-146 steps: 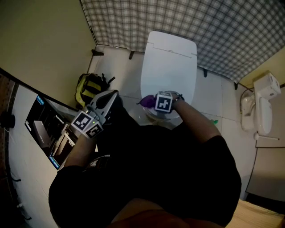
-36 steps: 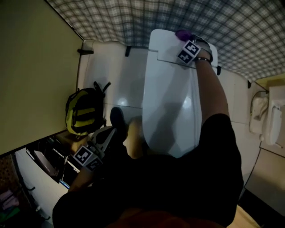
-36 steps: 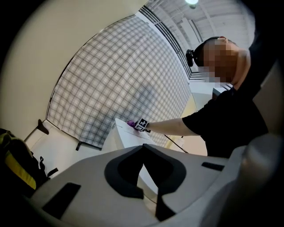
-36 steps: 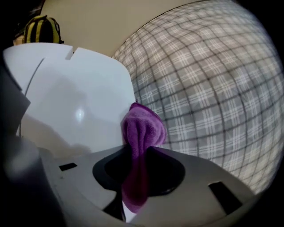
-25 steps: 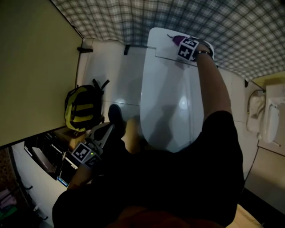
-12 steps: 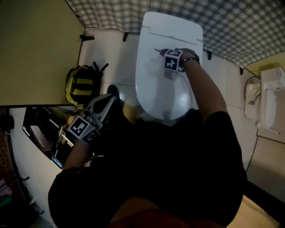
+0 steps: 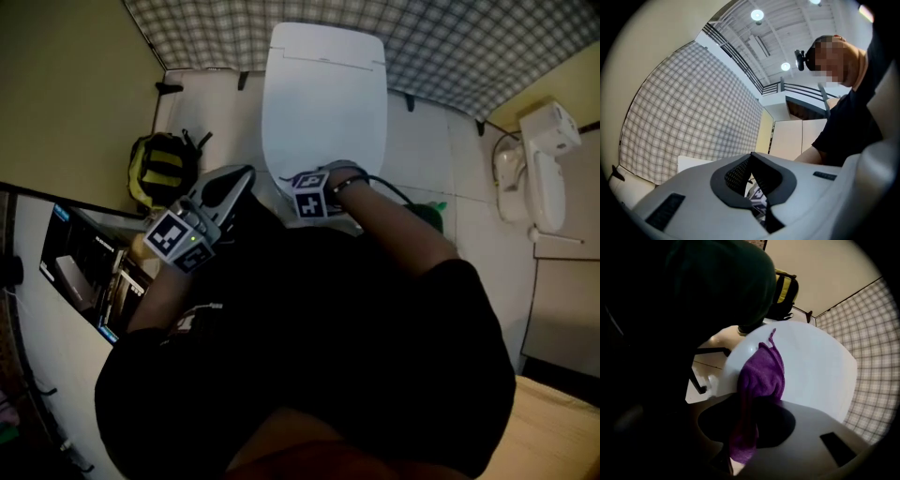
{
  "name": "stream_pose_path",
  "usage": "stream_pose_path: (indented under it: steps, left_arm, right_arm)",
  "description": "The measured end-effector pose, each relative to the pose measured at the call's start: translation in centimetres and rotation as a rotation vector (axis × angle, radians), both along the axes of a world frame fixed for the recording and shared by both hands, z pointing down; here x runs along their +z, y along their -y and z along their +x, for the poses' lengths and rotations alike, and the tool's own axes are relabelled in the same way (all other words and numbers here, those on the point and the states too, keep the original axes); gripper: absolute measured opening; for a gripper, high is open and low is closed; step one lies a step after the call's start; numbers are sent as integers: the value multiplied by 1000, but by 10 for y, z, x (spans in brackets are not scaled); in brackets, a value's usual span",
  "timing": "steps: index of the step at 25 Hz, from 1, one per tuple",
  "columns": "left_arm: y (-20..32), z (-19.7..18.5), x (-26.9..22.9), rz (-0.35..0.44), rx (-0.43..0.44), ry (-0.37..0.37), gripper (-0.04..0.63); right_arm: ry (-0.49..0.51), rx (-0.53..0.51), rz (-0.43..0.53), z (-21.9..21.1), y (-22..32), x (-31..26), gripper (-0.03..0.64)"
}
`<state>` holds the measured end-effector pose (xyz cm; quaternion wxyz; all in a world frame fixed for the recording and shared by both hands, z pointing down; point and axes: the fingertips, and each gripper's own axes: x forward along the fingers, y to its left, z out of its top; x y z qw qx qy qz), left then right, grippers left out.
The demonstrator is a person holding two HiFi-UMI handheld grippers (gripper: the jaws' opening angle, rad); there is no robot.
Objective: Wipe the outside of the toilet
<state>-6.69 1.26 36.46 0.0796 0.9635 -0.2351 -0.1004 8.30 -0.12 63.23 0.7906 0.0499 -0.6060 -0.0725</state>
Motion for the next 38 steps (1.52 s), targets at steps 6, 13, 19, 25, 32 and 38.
stream_pose_path:
  steps: [6, 13, 19, 25, 32, 38]
  left_arm:
    - [-33, 5, -14, 26, 39, 3, -8]
    - [-31, -12, -11, 35, 4, 8, -8]
    - [4, -33, 11, -46, -59, 11, -8]
    - [46, -36, 31, -146, -87, 18, -8]
    - [111, -30, 60, -204, -114, 62, -8]
    - [160, -43, 92, -303, -145, 139, -8]
  right_arm:
    - [25, 40, -22, -6, -49, 5, 89]
    - [205, 218, -154, 3, -50, 9, 94]
    - [307, 369, 92, 62, 79, -33, 94]
    - [318, 474, 387, 140, 222, -75, 95]
    - [314, 493, 550, 179, 369, -92, 97]
    - [349, 535, 684, 194, 497, -95, 97]
